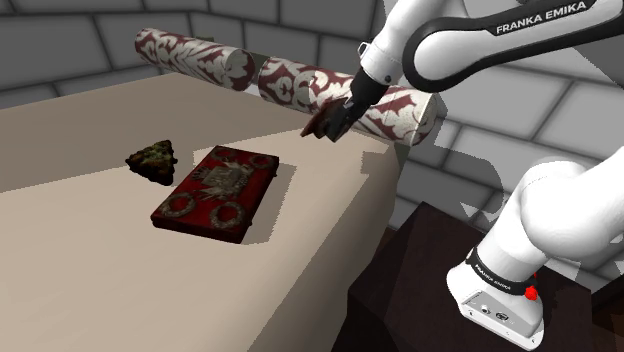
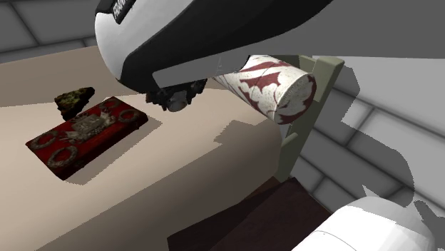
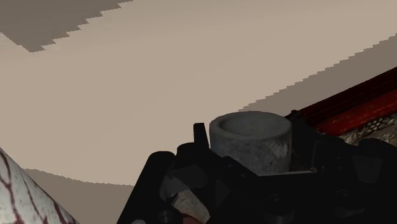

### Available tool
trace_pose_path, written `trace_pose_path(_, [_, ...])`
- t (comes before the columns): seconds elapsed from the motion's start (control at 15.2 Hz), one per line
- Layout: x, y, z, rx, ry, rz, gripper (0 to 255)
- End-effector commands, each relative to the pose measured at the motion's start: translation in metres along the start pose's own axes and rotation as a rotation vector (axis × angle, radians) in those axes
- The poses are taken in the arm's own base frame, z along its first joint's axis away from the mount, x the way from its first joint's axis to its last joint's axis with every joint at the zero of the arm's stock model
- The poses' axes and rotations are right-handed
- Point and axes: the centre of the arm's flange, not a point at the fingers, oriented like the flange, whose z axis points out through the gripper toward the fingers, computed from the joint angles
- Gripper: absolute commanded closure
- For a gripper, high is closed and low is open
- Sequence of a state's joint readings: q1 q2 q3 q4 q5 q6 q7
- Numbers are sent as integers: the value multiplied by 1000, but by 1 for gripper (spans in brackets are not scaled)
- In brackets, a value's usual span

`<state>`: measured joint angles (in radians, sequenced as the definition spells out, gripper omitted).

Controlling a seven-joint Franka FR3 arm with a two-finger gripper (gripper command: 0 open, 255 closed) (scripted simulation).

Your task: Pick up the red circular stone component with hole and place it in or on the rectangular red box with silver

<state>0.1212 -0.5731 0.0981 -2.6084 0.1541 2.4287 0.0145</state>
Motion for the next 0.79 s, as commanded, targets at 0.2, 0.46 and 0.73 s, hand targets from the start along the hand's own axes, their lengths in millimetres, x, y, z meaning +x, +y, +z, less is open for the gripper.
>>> trace_pose_path(0.2, [12,-13,-14,0,1,0,255])
trace_pose_path(0.46, [30,-60,2,0,1,0,255])
trace_pose_path(0.73, [47,-107,18,0,1,0,255])
